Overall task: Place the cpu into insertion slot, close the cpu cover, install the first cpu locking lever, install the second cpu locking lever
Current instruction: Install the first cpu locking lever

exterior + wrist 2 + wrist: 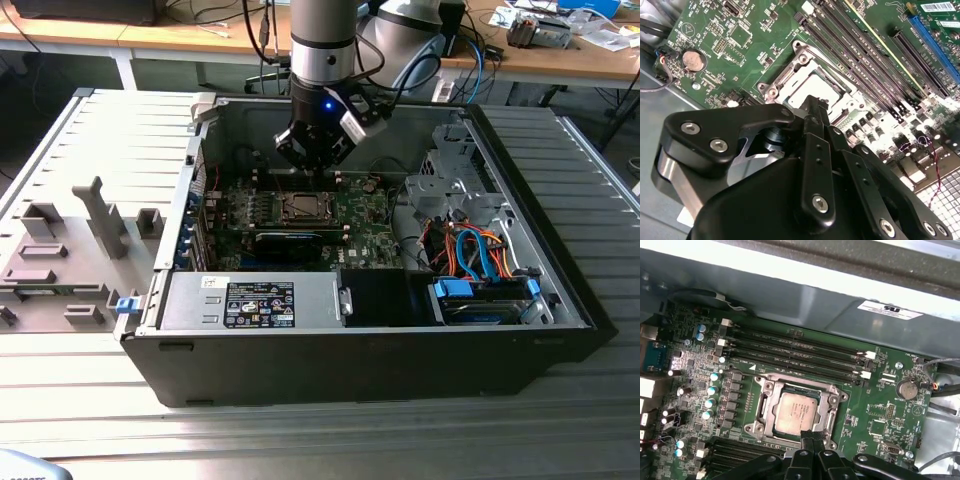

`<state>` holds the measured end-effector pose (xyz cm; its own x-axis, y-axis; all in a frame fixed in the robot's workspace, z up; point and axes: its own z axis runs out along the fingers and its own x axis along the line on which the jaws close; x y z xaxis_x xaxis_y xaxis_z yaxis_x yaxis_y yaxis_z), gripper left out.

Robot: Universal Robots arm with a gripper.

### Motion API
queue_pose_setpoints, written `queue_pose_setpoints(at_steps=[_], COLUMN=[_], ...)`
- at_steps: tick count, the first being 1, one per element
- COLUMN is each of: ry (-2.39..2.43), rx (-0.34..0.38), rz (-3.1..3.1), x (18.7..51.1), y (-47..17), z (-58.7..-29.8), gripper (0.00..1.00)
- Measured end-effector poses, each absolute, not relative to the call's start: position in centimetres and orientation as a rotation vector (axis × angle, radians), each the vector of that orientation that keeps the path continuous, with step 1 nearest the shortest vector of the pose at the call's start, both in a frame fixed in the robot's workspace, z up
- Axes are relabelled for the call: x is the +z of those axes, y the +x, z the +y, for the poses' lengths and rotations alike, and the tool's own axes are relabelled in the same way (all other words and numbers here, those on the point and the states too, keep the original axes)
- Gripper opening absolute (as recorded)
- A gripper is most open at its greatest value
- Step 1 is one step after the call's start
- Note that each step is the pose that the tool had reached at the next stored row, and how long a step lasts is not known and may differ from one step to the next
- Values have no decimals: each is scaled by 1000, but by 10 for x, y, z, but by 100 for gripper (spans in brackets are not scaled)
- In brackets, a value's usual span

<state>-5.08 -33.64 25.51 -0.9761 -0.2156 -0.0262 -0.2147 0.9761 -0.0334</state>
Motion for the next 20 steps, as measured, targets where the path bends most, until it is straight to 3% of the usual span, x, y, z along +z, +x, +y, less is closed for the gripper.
queue_pose_setpoints(at_steps=[20], ry=[-38], rx=[1], rz=[3111], x=[255], y=[-51], z=[-336], gripper=[11])
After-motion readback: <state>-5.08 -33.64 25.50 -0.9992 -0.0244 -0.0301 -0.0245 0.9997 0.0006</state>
